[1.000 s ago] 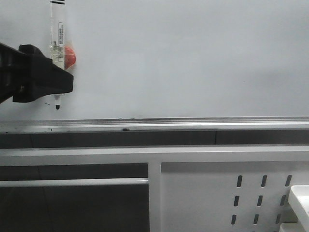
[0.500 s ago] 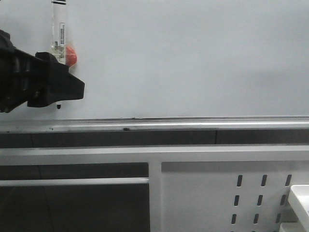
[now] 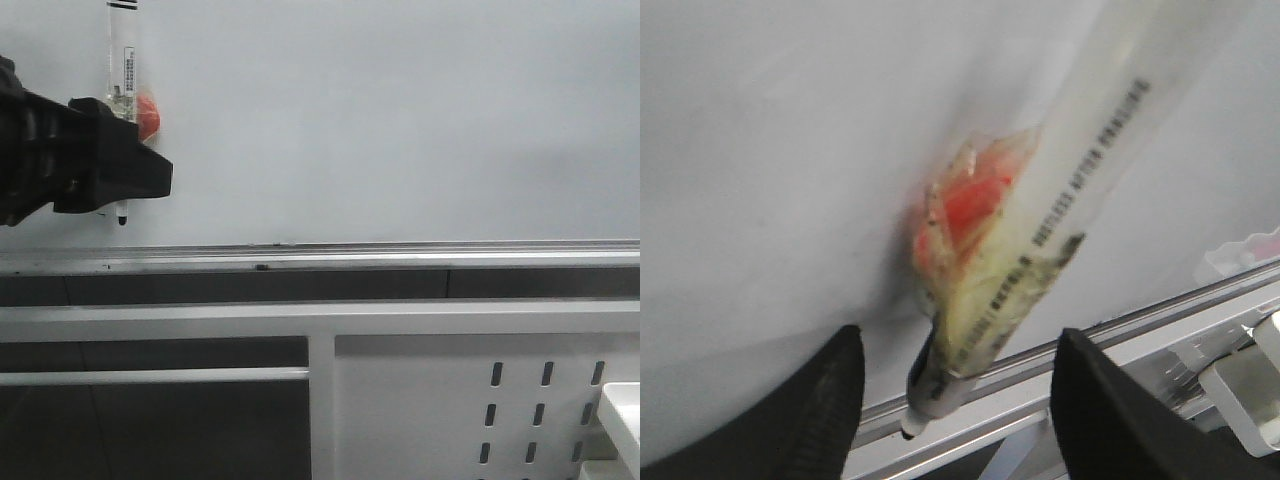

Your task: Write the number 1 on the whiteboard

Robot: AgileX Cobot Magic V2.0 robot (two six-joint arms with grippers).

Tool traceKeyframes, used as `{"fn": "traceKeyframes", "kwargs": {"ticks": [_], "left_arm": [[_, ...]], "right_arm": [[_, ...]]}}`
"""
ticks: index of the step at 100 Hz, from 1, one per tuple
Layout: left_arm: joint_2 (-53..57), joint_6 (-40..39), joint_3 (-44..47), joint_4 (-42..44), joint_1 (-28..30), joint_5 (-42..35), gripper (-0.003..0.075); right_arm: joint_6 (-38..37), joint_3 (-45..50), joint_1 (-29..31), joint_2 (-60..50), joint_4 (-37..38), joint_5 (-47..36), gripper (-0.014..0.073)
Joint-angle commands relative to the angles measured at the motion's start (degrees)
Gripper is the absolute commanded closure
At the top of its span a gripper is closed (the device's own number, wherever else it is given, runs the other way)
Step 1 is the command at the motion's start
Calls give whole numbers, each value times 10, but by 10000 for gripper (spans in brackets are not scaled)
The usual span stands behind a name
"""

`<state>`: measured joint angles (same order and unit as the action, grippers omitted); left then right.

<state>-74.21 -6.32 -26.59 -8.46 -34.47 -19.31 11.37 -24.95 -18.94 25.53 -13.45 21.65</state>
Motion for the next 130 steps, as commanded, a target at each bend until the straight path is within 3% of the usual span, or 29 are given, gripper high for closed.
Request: {"fn": "traceKeyframes", "kwargs": {"ticks": [1, 53, 65, 94, 122, 130], "left_arm": [[18, -2, -22, -10, -1, -72, 334], [19, -2, -26, -10, -1, -105, 337], [19, -2, -26, -10, -1, -117, 416], [19, -2, -26, 2, -1, -124, 741], [44, -1, -26, 135, -3, -22, 740], [72, -1, -27, 202, -17, 22, 740]], "right_arm": [[5, -20, -2, 8, -5, -38, 173], [5, -20, -2, 8, -5, -38, 173], [5, -20, -2, 8, -6, -38, 173], [5, -20, -2, 8, -7, -38, 173], [6, -28, -13, 8, -28, -6, 173], [49, -48, -43, 12, -47, 38, 173]]}}
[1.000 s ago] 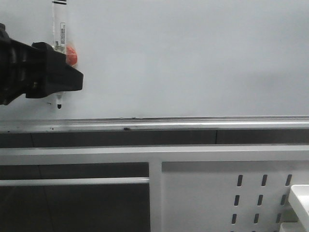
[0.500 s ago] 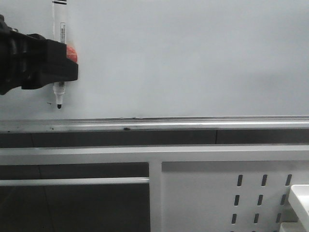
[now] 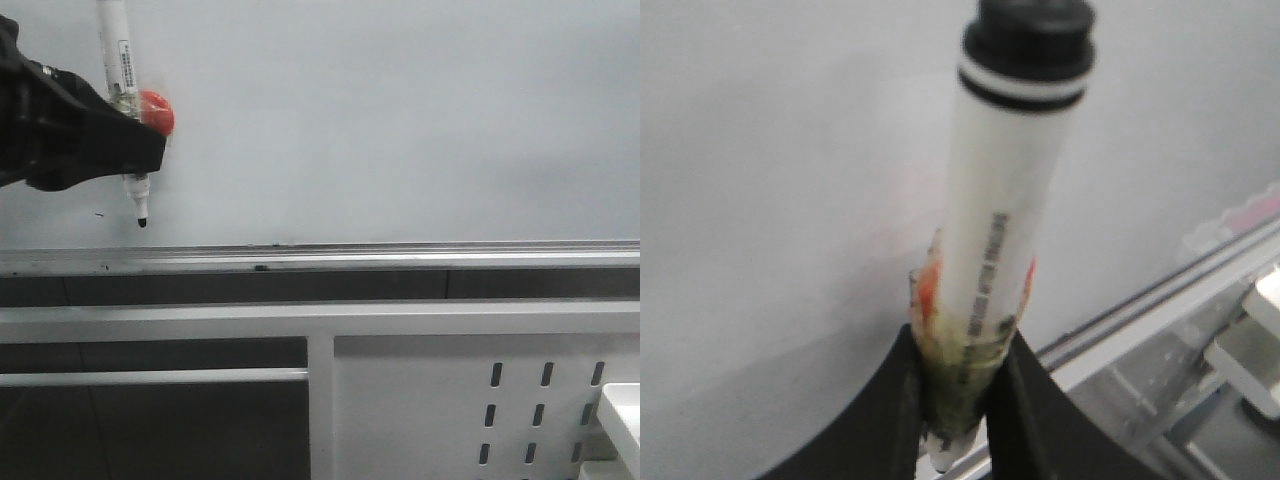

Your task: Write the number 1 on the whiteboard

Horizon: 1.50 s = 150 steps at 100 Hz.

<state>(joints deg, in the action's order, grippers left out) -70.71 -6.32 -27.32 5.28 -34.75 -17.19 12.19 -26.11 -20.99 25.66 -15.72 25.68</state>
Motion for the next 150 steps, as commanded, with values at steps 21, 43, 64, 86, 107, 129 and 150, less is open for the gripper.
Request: {"fn": "traceKeyframes", "kwargs": {"ticks": [21, 43, 64, 86, 107, 129, 150], "left_arm": [[87, -1, -50, 226, -106, 147, 740], [98, -1, -91, 292, -222, 263, 740], [105, -1, -101, 294, -261, 325, 740], [124, -1, -101, 296, -261, 306, 740], [123, -1, -101, 309, -261, 283, 740], [123, -1, -101, 310, -261, 277, 740], [123, -1, -101, 310, -261, 265, 740]], "right_arm": [[185, -98, -142, 90, -128, 39, 173], [202, -171, -263, 241, -121, -20, 173], [202, -214, -299, 302, -98, -68, 173], [202, -214, -299, 314, -116, -86, 173], [202, -214, -300, 314, -130, -106, 173], [202, -214, -300, 314, -150, -106, 173], [202, -215, -300, 327, -173, -106, 173]]}}
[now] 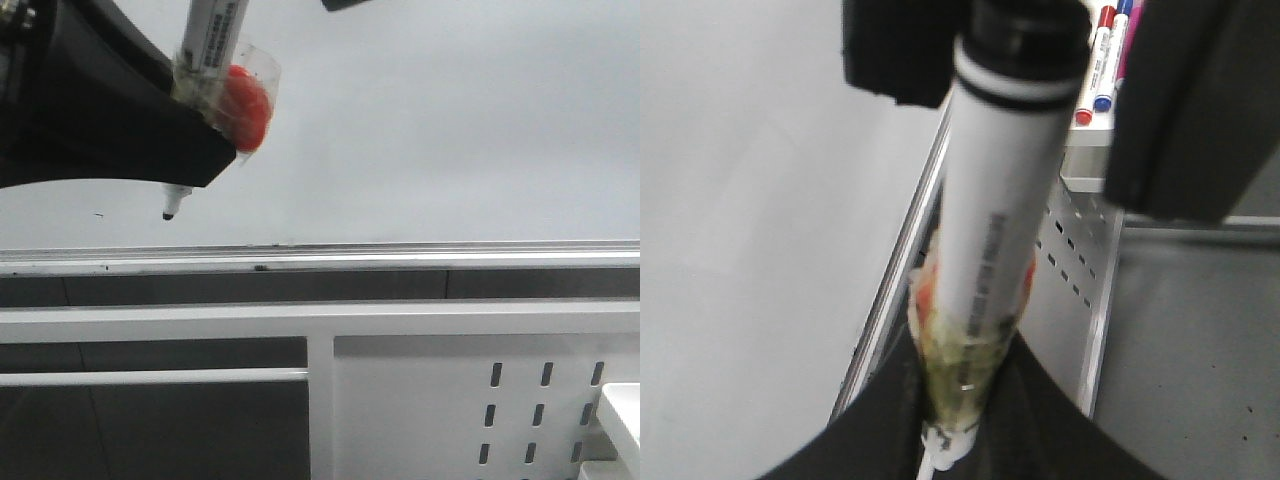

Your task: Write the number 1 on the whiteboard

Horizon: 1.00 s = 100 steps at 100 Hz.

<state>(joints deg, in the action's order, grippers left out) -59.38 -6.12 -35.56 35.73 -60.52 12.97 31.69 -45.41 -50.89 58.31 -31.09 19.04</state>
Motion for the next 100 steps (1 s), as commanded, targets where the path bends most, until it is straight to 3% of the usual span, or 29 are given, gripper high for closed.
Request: {"fn": "traceKeyframes", "kwargs": {"ticks": [1, 70, 100], "left_arm": [[9, -3, -19, 5, -4, -37, 740], [9, -3, -19, 5, -4, -33, 740], [9, -3, -19, 5, -4, -33, 740]], "right_arm": [[7, -22, -1, 3, -19, -39, 173], [7, -22, -1, 21, -22, -57, 174], [7, -22, -1, 21, -38, -57, 300]]}}
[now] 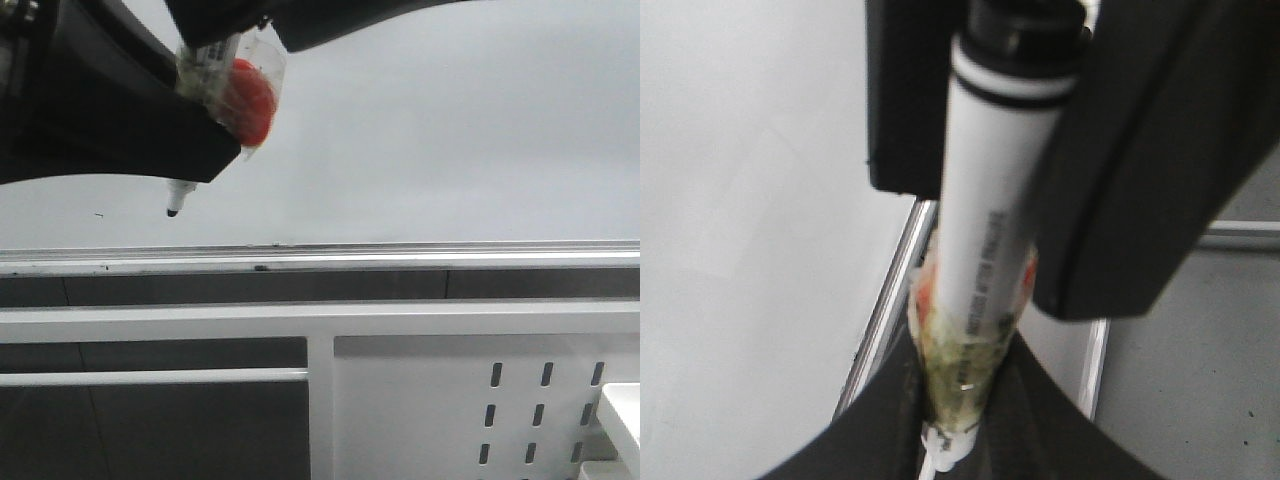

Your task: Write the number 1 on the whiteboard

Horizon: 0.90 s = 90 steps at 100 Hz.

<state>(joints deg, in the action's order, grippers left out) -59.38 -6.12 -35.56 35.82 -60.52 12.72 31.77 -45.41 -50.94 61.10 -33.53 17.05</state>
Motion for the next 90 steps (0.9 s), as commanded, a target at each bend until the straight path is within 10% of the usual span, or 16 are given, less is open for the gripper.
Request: {"fn": "traceKeyframes", "kwargs": {"ticks": [1, 90], "left_arm": [[9, -3, -19, 4, -4, -31, 740], [9, -3, -19, 4, -4, -31, 740]], "right_arm": [[6, -22, -1, -7, -14, -37, 300], [6, -22, -1, -7, -21, -28, 265]]}}
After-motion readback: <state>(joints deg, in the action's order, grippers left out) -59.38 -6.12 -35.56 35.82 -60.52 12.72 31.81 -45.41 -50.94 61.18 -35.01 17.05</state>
